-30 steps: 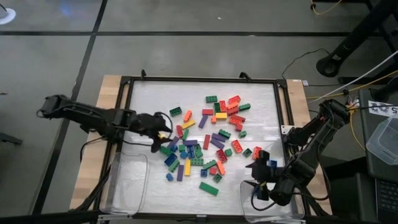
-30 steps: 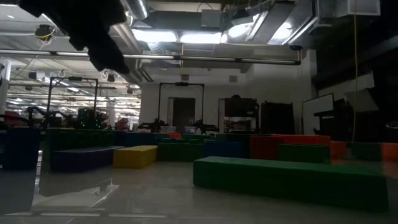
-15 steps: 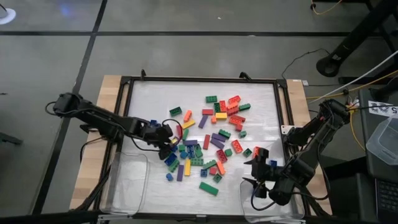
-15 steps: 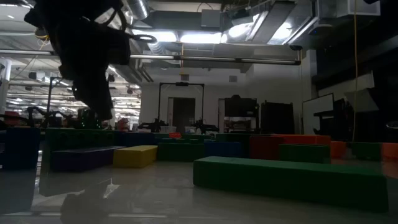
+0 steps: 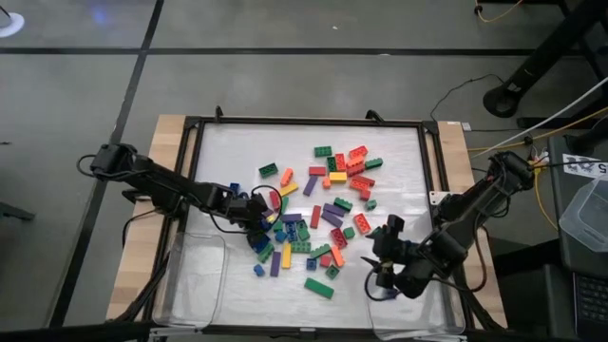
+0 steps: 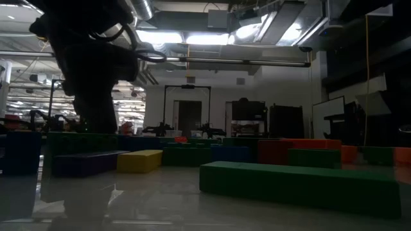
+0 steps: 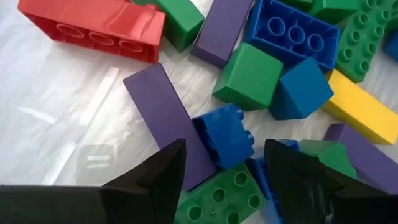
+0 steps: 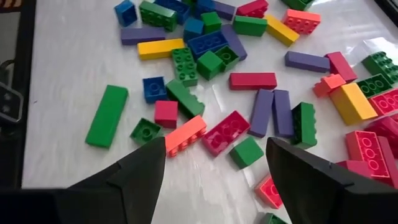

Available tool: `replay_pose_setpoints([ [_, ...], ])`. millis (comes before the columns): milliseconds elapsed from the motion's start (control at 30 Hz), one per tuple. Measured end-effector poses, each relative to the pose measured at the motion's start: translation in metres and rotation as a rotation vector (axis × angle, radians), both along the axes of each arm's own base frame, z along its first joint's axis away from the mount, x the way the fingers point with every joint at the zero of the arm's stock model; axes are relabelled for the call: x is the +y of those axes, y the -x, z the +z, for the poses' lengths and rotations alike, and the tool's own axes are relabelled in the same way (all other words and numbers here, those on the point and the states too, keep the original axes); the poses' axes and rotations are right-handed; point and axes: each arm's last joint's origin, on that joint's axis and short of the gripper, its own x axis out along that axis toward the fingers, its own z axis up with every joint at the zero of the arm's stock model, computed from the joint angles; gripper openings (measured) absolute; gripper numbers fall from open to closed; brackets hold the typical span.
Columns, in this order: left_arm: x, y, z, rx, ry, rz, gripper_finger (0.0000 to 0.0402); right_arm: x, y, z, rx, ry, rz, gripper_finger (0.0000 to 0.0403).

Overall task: Sort blocks by size
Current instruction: Put the small blue game piece into the right transparent bin

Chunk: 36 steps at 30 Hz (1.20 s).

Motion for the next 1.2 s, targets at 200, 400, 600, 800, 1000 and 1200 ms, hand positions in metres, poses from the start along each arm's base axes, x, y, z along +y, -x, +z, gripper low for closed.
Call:
replay_pose_setpoints([
  [200, -0.001, -0.003, 0.002, -0.041, 0.004, 0.002, 0.0205, -0.008, -0.006, 0.000, 0.003, -0.002, -0.033, 0.0276],
  [400, 0.000, -0.003, 0.002, -0.041, 0.000, 0.004, 0.0205, -0.009, -0.008, 0.000, 0.016, 0.004, -0.020, 0.0276],
  [600, -0.001, -0.006, -0.007, -0.009, -0.009, 0.006, 0.0205, -0.009, -0.008, 0.000, 0.020, 0.016, -0.004, 0.0276],
  [800, -0.001, -0.011, -0.015, 0.000, -0.019, 0.009, 0.0205, -0.009, -0.008, 0.000, 0.019, 0.018, 0.000, 0.0276],
  [1000, -0.001, -0.011, -0.015, 0.008, -0.020, 0.010, 0.0191, -0.009, -0.008, 0.000, 0.019, 0.018, -0.001, 0.0276],
  [1200, -0.001, -0.011, -0.016, 0.011, -0.013, 0.015, 0.0144, -0.009, -0.008, 0.000, 0.019, 0.018, 0.000, 0.0276],
])
